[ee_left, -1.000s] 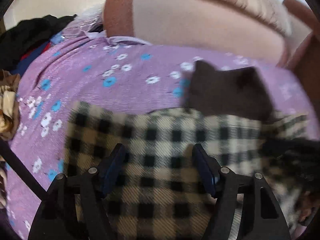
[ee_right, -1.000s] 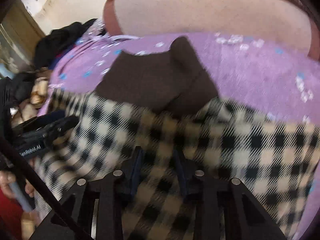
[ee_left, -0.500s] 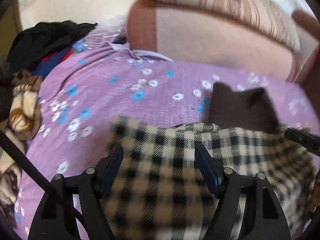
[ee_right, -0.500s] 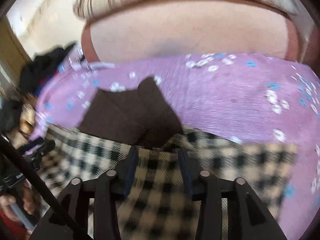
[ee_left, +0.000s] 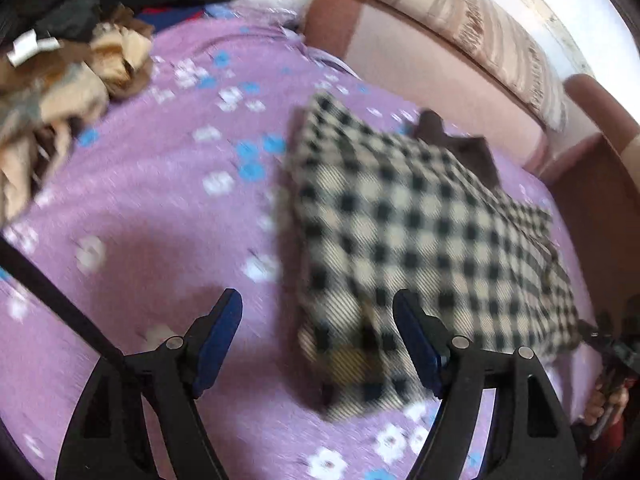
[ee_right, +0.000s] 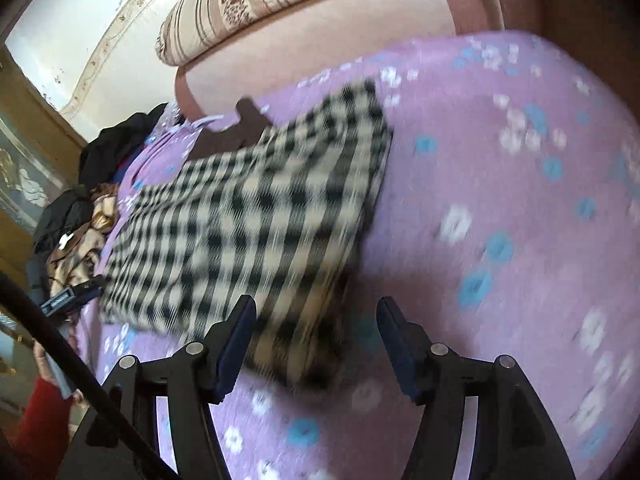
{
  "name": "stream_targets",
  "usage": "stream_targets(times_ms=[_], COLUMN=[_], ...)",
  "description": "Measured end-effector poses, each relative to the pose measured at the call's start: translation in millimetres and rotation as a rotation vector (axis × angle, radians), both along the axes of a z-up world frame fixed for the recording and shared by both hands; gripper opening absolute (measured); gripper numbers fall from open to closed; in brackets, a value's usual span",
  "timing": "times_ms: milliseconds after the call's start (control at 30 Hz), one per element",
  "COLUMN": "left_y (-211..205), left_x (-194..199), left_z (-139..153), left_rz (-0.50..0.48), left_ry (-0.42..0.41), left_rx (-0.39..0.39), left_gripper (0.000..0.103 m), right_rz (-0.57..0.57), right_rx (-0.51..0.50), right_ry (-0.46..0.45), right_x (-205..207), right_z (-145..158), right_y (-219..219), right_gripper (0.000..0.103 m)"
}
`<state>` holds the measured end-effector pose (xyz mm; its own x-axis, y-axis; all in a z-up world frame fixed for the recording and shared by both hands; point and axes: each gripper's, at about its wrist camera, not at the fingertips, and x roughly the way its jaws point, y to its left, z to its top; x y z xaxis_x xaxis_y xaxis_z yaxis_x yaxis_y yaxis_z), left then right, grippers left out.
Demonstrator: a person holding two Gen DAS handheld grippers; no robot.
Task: Fold large clothes
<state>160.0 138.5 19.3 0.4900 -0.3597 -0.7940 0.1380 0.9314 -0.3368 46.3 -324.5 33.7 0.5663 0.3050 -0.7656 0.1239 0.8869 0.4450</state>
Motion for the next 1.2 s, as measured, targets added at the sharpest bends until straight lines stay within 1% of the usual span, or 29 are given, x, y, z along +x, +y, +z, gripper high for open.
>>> stream_targets(times_ms=[67, 100, 133, 167, 200, 233, 267, 333, 400, 467, 567, 600, 633, 667, 700, 767, 800, 833, 900, 967, 1000, 1067, 1133, 1200], left_y=[-12, -18, -25, -35, -41, -43, -40, -37, -31, -27, -27, -25, -22, -19, -17, -11, -8, -4, 7, 14, 16, 20, 22, 21], left_x=[-3, -4, -5, -5, -4, -2, -2, -5, -9, -14, -13, -13, -15, -16, -17, -22, -26, -31, -45, -60, -67, -80, -87, -93], left_z=[-7, -10, -12, -12, -10, -5, 6, 28, 43, 37, 5, -2, -6, -5, -3, 5, 8, 14, 25, 37, 43, 57, 66, 75], left_rz=[-0.02, -0.021, -0.016, -0.02, -0.036, -0.062, -0.052, -0.074, -0.088, -0.091, -0.068, -0.055, -0.039, -0.025, -0.012, 0.017, 0.029, 0.041, 0.06, 0.084, 0.096, 0.113, 0.125, 0.132], left_ry=[0.013, 0.021, 0.02, 0.022, 0.038, 0.084, 0.091, 0.051, 0.04, 0.062, 0.136, 0.152, 0.148, 0.136, 0.132, 0.12, 0.111, 0.101, 0.077, 0.05, 0.033, 0.008, -0.009, -0.026], left_rx=[-0.007, 0.005, 0.045, 0.125, 0.157, 0.127, 0.123, 0.132, 0.132, 0.143, 0.191, 0.187, 0.166, 0.153, 0.155, 0.175, 0.186, 0.193, 0.19, 0.217, 0.236, 0.25, 0.237, 0.207], left_gripper=[0.078, 0.078, 0.077, 0.054, 0.028, 0.009, 0.009, 0.008, 0.007, 0.007, 0.007, 0.007, 0.007, 0.011, 0.014, 0.027, 0.03, 0.032, 0.032, 0.033, 0.035, 0.041, 0.045, 0.05], right_rz=[-0.006, -0.011, -0.017, -0.023, -0.022, -0.027, -0.043, -0.063, -0.08, -0.092, -0.108, -0.114, -0.124, -0.132, -0.136, -0.132, -0.131, -0.13, -0.146, -0.168, -0.171, -0.179, -0.186, -0.179], right_rx=[0.031, 0.048, 0.055, 0.07, 0.09, 0.122, 0.181, 0.223, 0.249, 0.259, 0.264, 0.278, 0.29, 0.295, 0.291, 0.263, 0.247, 0.232, 0.191, 0.144, 0.138, 0.117, 0.091, 0.07], right_ry=[0.001, 0.004, 0.011, 0.022, 0.036, 0.045, 0.034, 0.008, -0.006, 0.009, 0.08, 0.087, 0.078, 0.069, 0.068, 0.074, 0.078, 0.08, 0.078, 0.066, 0.054, 0.027, -0.004, -0.034], right_x=[0, 0, 3, 6, 7, 8, 8, -3, -15, -25, -34, -36, -39, -42, -43, -46, -47, -49, -56, -70, -78, -90, -100, -104], right_z=[-10, -15, -18, -23, -25, -25, -21, -10, -3, -9, -35, -41, -43, -42, -41, -38, -36, -34, -25, -13, -9, 4, 20, 37], right_y=[11, 15, 21, 22, 21, 18, 10, -4, -17, -25, -28, -29, -30, -31, -31, -31, -31, -30, -30, -33, -36, -40, -41, -35], right_gripper=[0.067, 0.067, 0.063, 0.033, 0.015, 0.015, 0.012, 0.01, 0.008, 0.007, 0.007, 0.007, 0.007, 0.007, 0.007, 0.007, 0.008, 0.009, 0.009, 0.01, 0.01, 0.01, 0.01, 0.01])
